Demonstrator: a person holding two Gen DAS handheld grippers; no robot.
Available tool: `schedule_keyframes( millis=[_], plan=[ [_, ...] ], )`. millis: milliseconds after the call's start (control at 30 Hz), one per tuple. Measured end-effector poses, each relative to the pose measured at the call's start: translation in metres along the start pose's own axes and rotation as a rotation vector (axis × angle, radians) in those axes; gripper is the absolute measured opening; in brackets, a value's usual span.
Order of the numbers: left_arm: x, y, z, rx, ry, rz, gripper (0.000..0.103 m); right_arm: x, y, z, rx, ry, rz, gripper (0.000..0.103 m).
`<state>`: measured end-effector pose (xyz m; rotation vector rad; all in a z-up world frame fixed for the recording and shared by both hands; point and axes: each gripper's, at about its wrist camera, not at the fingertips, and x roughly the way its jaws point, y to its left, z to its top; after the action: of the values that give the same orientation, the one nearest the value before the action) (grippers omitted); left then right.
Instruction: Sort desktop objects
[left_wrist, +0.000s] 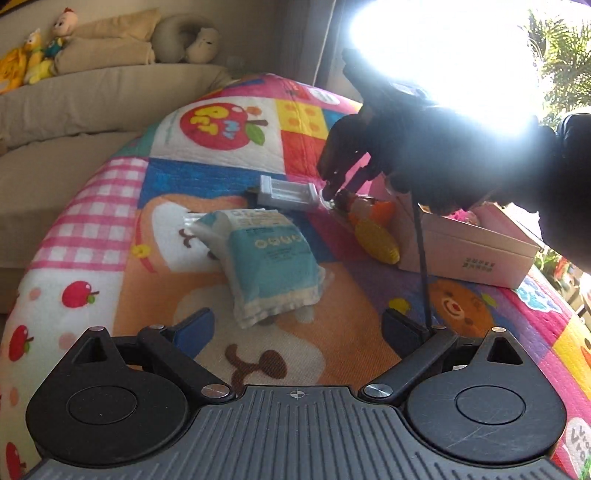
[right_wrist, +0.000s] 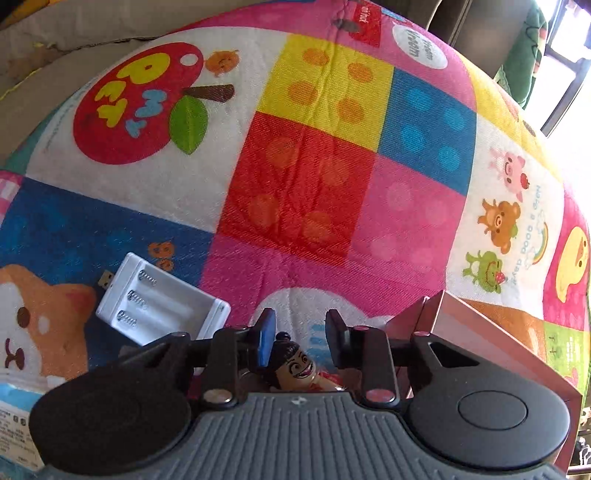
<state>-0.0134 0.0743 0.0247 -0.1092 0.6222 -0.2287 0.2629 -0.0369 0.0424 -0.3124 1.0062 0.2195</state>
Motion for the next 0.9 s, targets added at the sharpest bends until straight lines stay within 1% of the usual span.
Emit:
schedule_keyframes(
  millis=[100, 167, 233, 333, 400, 433, 500, 567, 600, 633, 700, 767, 833, 900],
  plan=[
    [-0.003, -0.005, -0.002, 0.014, -0.001, -0.019, 0.1, -0.015, 0.007, -0.013, 0.039, 0.063, 0.129, 0.029],
    [-0.006, -0.011, -0.003, 0.026, 0.0, -0.03, 0.1, -0.026, 0.008, -0.032, 0.046, 0.098, 0.225, 0.029],
    [-0.009, -0.015, -0.005, 0.038, 0.007, -0.041, 0.1, -0.039, 0.009, -0.056, 0.032, 0.12, 0.296, 0.029],
    [-0.012, -0.022, -0.01, 0.057, 0.025, -0.058, 0.101, -0.063, 0.005, -0.093, 0.013, 0.142, 0.406, 0.029],
    [-0.014, -0.028, -0.014, 0.072, 0.036, -0.063, 0.101, -0.083, -0.008, -0.117, 0.022, 0.112, 0.479, 0.029],
    [-0.014, -0.031, -0.015, 0.08, 0.041, -0.065, 0.101, -0.097, -0.013, -0.127, 0.024, 0.069, 0.486, 0.029],
    [-0.012, -0.035, -0.018, 0.087, 0.057, -0.067, 0.101, -0.125, -0.023, -0.149, -0.007, -0.063, 0.439, 0.031],
    [-0.008, -0.04, -0.02, 0.099, 0.071, -0.058, 0.101, -0.15, -0.031, -0.175, -0.055, -0.211, 0.316, 0.045],
    [-0.007, -0.043, -0.021, 0.107, 0.077, -0.051, 0.101, -0.157, -0.035, -0.187, -0.066, -0.256, 0.274, 0.056],
    [-0.006, -0.045, -0.022, 0.115, 0.081, -0.044, 0.101, -0.162, -0.04, -0.2, -0.067, -0.281, 0.25, 0.062],
    [-0.006, -0.048, -0.024, 0.126, 0.09, -0.038, 0.101, -0.161, -0.052, -0.22, -0.043, -0.283, 0.256, 0.062],
    [-0.006, -0.05, -0.024, 0.135, 0.099, -0.029, 0.101, -0.156, -0.061, -0.239, -0.009, -0.264, 0.28, 0.062],
    [-0.007, -0.053, -0.023, 0.142, 0.103, -0.014, 0.101, -0.153, -0.062, -0.257, -0.005, -0.256, 0.296, 0.062],
    [-0.01, -0.054, -0.022, 0.145, 0.101, 0.004, 0.101, -0.151, -0.056, -0.271, -0.028, -0.268, 0.296, 0.062]
  ],
)
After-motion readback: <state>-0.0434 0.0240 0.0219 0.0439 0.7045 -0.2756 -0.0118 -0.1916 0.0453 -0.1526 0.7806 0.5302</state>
